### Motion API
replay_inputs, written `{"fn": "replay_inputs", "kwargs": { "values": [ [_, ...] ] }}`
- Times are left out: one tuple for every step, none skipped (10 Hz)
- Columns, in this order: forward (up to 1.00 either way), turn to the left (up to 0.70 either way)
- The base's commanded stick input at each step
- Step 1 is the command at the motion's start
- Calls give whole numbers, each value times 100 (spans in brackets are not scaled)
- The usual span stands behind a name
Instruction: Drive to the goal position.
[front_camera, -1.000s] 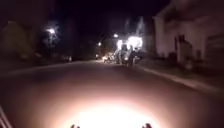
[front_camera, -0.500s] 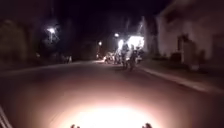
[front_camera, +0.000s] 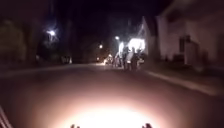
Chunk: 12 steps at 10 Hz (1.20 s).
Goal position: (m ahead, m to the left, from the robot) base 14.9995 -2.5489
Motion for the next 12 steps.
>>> {"fn": "replay_inputs", "kwargs": {
  "values": [
    [60, 0],
    [60, 0],
    [60, 0],
    [60, 0],
    [60, 0],
    [60, 0],
    [60, 0],
    [60, 0],
    [60, 0],
    [60, 0],
    [60, 0],
    [60, 0]
  ]
}}
